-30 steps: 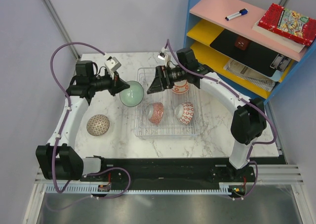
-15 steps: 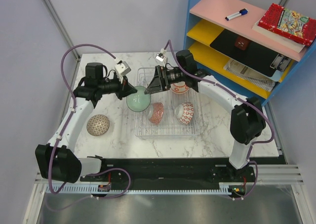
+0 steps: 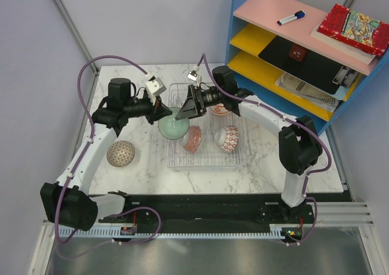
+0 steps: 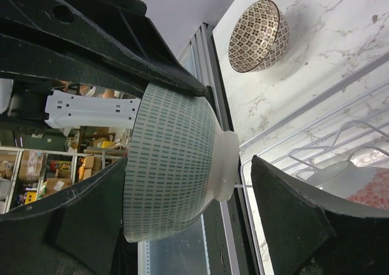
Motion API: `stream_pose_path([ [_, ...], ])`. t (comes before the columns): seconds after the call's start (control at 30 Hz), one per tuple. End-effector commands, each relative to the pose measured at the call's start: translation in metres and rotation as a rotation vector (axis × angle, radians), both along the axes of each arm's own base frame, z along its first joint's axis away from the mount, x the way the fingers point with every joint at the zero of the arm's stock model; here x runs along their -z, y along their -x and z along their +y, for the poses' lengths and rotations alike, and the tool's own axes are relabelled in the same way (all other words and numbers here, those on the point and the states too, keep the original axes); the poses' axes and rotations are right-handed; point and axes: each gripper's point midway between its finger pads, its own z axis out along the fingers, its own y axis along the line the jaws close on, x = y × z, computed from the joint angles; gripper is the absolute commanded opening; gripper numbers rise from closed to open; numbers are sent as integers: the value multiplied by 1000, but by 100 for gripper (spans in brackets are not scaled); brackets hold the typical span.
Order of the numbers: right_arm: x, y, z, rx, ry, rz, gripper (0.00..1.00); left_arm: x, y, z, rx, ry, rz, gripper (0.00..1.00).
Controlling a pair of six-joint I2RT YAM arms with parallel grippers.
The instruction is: Load the bowls into the dish rack
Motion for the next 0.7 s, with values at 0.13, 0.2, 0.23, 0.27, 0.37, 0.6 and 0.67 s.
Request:
stream_pose_path([
  [0.13, -10, 14, -2, -68, -52, -24, 83, -21, -13, 2, -20, -4, -126, 2],
  [0.2, -8, 17, -2, -78, -52, -20, 81, -22, -14, 3, -25, -7, -134, 2],
  [0.23, -8, 16, -2, -78, -53, -21, 81, -22, -15, 3, -26, -7, -138, 2],
  [0.27, -8, 17, -2, -81, -55, -21, 80, -22, -14, 2, -24, -5, -134, 2],
  [0.37, -11, 19, -2, -96, -62, -13, 74, -21, -15, 2, -23, -4, -129, 2],
  [0.6, -23, 24, 0, -131, -116, -12, 24, -12, -14, 0, -12, -3, -106, 2],
  [0.67, -24, 24, 1, -127, -120, -17, 5, -11, -14, 0, -11, -3, -104, 5],
])
